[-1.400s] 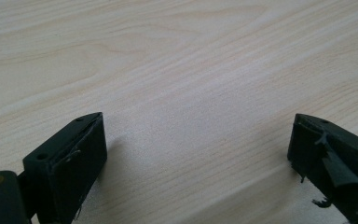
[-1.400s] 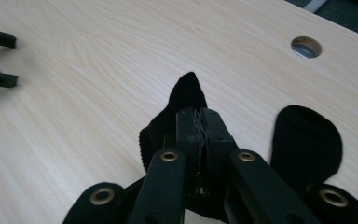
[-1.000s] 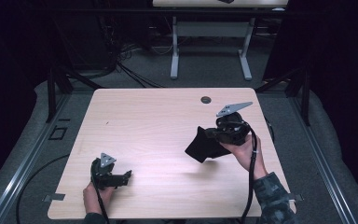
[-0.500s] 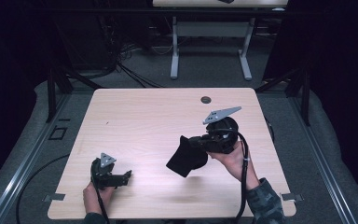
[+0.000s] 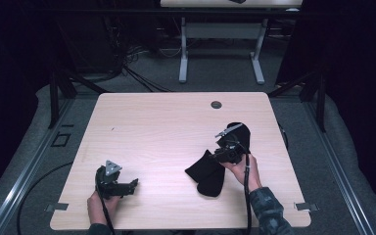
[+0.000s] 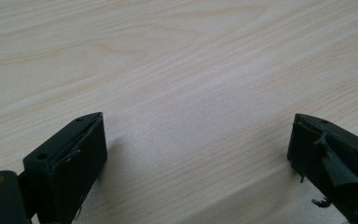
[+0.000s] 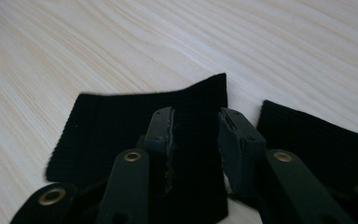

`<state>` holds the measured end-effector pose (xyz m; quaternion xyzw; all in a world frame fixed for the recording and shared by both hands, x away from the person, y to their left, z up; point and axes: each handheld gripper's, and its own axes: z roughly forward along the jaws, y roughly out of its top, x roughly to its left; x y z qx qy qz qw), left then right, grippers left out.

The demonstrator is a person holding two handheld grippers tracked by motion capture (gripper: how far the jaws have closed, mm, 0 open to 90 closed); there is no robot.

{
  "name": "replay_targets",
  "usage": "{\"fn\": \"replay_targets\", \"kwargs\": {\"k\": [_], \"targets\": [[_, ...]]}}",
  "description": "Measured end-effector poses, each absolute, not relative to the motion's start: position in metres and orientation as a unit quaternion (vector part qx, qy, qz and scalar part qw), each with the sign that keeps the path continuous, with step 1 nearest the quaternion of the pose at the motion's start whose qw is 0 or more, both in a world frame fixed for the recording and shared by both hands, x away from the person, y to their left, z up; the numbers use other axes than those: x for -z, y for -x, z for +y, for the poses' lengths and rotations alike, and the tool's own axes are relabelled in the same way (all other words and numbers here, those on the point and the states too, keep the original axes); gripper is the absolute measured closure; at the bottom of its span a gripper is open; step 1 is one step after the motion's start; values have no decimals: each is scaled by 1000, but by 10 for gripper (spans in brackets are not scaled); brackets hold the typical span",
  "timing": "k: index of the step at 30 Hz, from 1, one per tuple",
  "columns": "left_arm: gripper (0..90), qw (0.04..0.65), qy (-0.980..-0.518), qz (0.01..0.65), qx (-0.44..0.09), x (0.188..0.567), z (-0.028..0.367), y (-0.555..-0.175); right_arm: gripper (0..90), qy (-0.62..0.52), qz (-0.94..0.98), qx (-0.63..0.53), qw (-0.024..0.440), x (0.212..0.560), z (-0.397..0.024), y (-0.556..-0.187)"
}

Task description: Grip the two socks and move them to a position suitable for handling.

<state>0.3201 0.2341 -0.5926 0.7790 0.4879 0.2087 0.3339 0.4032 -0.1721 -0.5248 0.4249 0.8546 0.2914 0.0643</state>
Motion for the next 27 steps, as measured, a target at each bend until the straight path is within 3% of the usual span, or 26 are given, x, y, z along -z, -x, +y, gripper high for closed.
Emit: {"fn": "replay_targets", "kwargs": {"k": [7,11,27], "targets": [[47,333,-779,488,-209,593,234,-320,623,-375,883,-274,69,540,-178,-389],[47,333,-779,488,-209,593,234,-320,580,-352,900,-253,49,554,-177,-385],[47,332,-780,487,-210,592,234,-320,619,-413,863,-278,91,561,-168,-353]]}}
